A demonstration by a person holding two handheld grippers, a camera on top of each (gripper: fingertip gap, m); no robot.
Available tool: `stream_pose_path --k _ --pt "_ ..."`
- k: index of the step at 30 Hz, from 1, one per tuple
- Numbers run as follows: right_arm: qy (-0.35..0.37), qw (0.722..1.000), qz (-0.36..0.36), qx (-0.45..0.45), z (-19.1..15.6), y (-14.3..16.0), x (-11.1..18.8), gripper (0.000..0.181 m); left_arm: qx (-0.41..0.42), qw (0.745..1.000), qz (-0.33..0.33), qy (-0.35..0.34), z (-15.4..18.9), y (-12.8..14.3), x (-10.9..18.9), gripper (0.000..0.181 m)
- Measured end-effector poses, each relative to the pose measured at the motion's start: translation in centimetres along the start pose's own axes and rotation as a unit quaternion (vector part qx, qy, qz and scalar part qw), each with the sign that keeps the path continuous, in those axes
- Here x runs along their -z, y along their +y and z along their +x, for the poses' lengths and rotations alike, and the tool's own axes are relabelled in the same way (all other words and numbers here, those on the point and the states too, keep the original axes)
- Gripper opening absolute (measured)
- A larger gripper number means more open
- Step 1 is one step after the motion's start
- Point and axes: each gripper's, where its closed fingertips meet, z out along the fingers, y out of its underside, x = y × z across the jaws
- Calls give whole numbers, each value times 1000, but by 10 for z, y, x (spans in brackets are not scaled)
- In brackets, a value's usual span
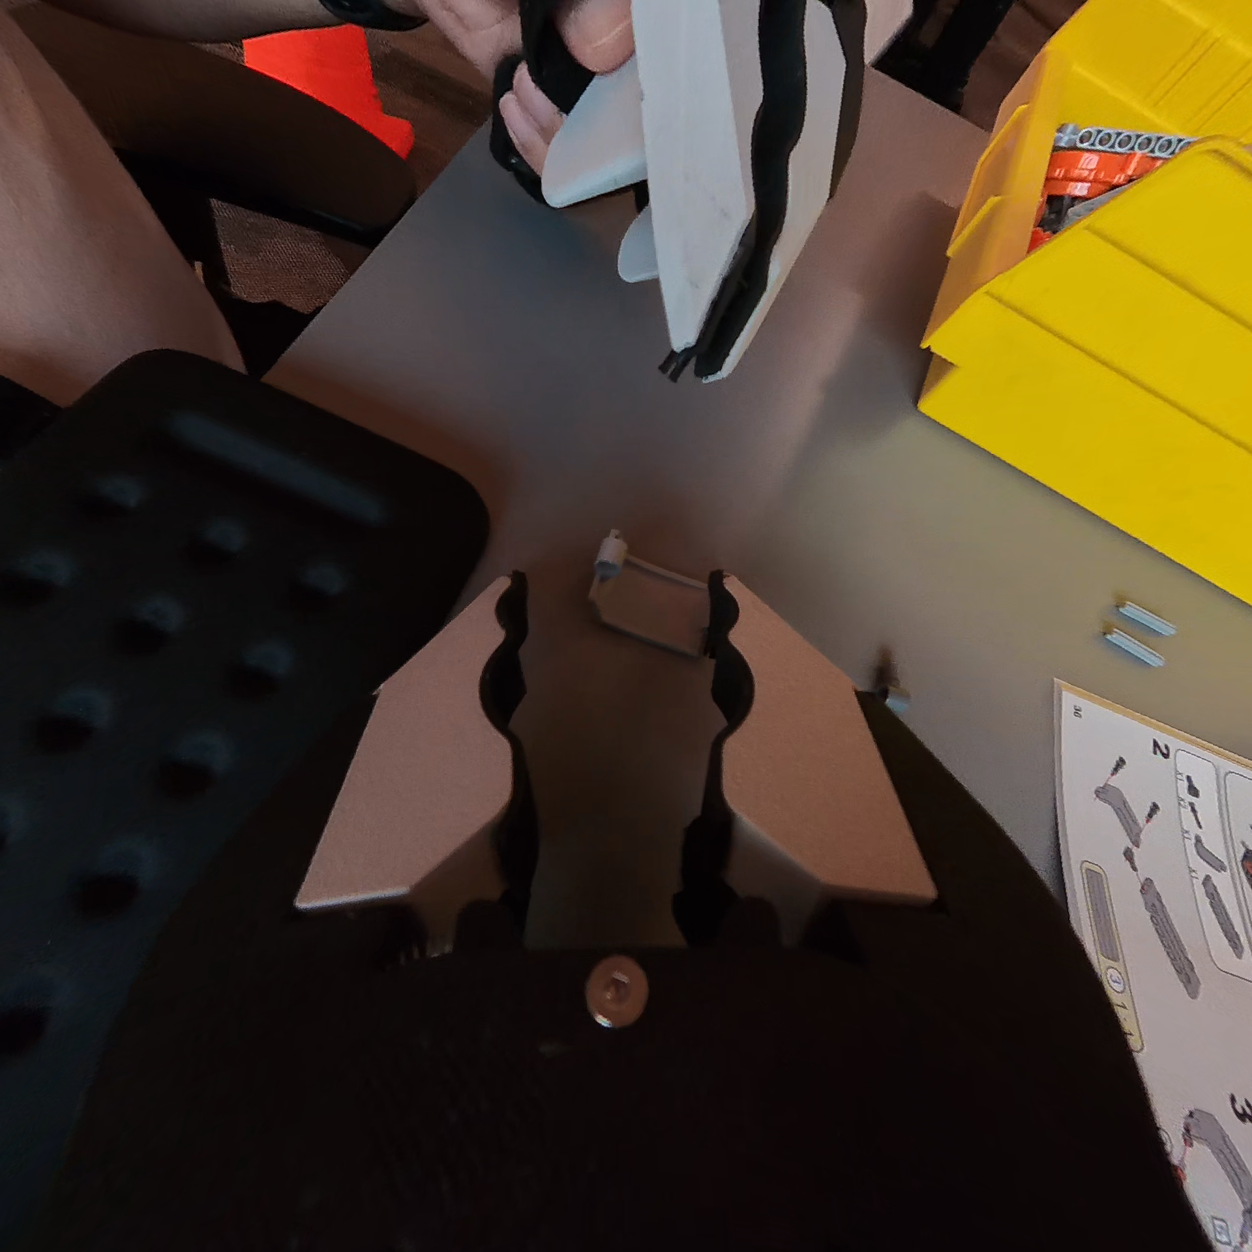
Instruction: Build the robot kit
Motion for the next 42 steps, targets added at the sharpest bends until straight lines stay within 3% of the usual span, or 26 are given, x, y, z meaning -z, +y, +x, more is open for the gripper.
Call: stream_pose_path --k 7,11,15,19,22,26,29,32,42 --pt "66 989 21 133 9 -1 3 21 0 1000 -1 0 2 -3 0 5" --pt "33 988 22 150 5 2 2 10 0 1000 -6 0 4 -3 -1 4" --pt "-26 995 10 97 3 5 -1 4 -1 1000 -7 -4 6 -5 -2 4" --pt "-6 997 10 81 9 3 -2 1 -6 1000 -8 -12 7 -7 -3 5" --pt "-14 998 50 -31 16 -14 5 1 -14 1000 4 -22 6 -10 -5 4" --pt "6 981 121 -151 23 -52 30 1 7 996 90 -15 5 -29 -3 4" --pt "35 969 131 -208 22 -56 38 1 33 988 146 23 13 -41 2 4" --pt "55 966 123 -223 16 -54 38 1 43 983 172 43 18 -44 3 5" --pt "64 952 161 -251 13 -67 41 1 50 983 167 57 23 -39 -7 5"
